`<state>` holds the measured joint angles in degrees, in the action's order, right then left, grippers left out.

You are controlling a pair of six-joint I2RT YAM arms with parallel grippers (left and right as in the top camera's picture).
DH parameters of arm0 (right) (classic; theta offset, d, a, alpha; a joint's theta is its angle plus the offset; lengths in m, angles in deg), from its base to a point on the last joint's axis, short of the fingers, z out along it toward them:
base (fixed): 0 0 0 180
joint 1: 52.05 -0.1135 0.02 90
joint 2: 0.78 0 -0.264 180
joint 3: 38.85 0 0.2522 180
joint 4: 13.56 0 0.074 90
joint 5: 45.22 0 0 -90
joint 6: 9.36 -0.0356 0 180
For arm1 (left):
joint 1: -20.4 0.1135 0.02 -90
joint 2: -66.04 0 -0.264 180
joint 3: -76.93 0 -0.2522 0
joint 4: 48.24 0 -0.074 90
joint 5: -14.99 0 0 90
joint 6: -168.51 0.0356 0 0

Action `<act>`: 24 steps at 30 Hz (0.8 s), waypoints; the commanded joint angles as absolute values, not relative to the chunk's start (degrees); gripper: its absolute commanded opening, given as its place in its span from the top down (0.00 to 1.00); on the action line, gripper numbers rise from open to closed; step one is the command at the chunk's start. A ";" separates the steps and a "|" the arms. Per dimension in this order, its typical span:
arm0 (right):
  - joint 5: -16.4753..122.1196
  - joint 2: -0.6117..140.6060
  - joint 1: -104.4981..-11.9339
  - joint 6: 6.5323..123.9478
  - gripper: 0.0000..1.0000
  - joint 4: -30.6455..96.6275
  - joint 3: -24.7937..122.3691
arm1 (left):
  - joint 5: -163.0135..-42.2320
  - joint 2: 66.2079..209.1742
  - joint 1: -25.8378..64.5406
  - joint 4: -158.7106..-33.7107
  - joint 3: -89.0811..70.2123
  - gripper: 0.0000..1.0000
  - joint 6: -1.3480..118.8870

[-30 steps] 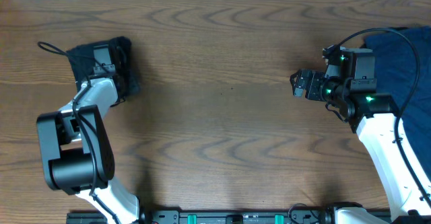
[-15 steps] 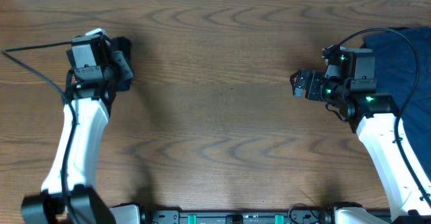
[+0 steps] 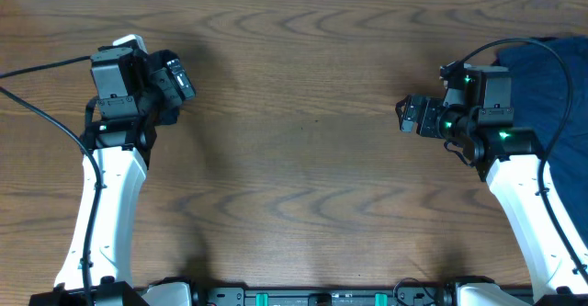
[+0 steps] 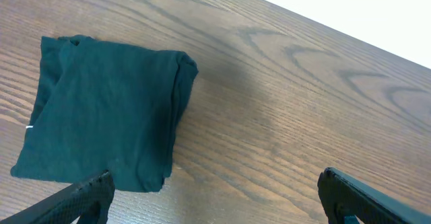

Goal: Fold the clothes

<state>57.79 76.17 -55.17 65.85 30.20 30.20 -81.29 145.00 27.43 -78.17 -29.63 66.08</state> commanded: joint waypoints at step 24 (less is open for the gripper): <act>57.82 75.28 -54.84 66.55 0.01 27.17 29.74 | -82.08 144.65 27.43 -78.30 -29.72 0.02 65.73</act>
<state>57.60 76.17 -55.17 65.85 28.61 30.20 -81.31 145.00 27.43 -78.19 -29.63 66.08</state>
